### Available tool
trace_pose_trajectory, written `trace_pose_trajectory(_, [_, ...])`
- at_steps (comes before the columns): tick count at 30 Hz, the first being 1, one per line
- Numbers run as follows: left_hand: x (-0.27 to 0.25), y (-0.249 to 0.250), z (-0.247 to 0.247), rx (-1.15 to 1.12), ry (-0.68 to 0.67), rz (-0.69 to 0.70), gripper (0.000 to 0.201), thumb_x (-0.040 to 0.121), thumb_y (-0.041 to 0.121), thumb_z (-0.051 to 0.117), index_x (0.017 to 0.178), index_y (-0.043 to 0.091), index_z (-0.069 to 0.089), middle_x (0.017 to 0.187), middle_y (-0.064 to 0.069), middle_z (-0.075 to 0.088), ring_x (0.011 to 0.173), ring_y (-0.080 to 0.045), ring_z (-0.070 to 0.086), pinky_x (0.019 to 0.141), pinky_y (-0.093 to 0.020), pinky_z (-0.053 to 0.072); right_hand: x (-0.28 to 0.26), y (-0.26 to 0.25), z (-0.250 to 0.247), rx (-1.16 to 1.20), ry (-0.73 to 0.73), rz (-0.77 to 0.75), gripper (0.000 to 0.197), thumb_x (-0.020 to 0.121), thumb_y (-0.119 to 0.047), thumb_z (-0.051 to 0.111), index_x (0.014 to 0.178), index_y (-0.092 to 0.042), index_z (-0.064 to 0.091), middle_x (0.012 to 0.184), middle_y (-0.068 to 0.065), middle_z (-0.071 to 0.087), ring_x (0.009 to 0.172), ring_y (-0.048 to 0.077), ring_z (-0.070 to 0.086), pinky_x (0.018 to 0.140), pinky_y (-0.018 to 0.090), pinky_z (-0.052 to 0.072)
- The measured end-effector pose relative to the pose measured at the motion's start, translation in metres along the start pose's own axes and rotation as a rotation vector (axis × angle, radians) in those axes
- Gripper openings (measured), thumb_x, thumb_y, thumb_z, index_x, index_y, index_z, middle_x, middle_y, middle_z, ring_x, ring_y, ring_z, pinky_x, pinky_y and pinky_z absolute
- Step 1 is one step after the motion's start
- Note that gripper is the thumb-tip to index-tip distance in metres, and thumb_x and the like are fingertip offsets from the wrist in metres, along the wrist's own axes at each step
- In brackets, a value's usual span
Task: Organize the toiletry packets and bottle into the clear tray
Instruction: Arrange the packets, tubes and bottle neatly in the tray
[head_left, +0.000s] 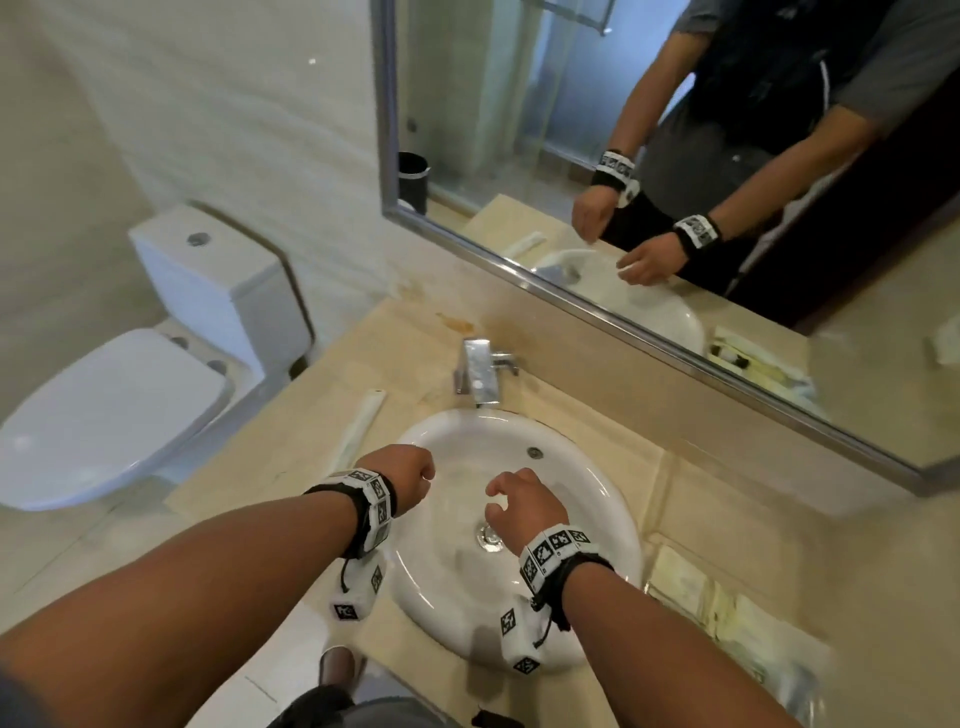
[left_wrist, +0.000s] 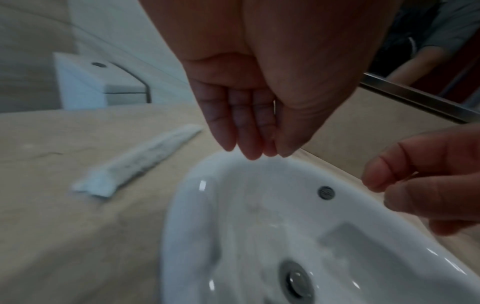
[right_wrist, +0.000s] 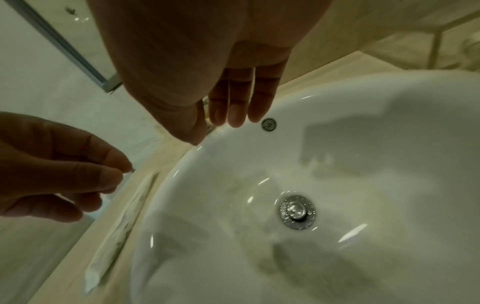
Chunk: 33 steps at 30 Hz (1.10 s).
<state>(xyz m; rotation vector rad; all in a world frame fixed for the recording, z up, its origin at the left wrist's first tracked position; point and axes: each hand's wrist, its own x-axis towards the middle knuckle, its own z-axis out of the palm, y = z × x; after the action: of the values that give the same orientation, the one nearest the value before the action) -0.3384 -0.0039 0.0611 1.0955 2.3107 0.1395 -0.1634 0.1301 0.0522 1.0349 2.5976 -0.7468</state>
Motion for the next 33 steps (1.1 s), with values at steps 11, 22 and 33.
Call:
trace_pose_trajectory(11, [-0.009,-0.145,-0.037,-0.037,-0.023,-0.282,0.018,0.087,0.022,0.052,0.096,0.018,0.066,0.101,-0.004,0.067,0.090,-0.027,0.064,0.077,-0.032,0.052,0.055,-0.108,0.030,-0.099,-0.109,-0.152,0.031,0.094,-0.031,0.056,0.125,-0.030,0.061,0.133,-0.002,0.051,0.112,0.018,0.060,0.093,0.029,0.049])
trace_pose_trajectory(22, [0.025,-0.164,-0.009,0.074,-0.208,-0.197,0.037,0.085,0.056,0.058,0.103,0.024,0.052,0.099,0.001,0.061,0.091,-0.022,0.061,0.077,-0.033,0.050,0.097,-0.170,0.070,-0.085,-0.209,-0.160,0.035,0.093,-0.030,0.054,0.128,-0.033,0.059,0.133,-0.002,0.053,0.114,0.019,0.061,0.096,0.032,0.049])
trace_pose_trajectory(33, [0.049,-0.158,-0.003,0.014,-0.233,-0.189,0.013,0.088,0.026,0.058,0.096,0.018,0.052,0.102,-0.005,0.064,0.090,-0.025,0.064,0.070,-0.027,0.044,0.103,-0.169,0.066,-0.086,-0.214,-0.104,0.037,0.096,-0.032,0.054,0.134,-0.032,0.056,0.132,-0.002,0.055,0.113,0.018,0.061,0.095,0.033,0.050])
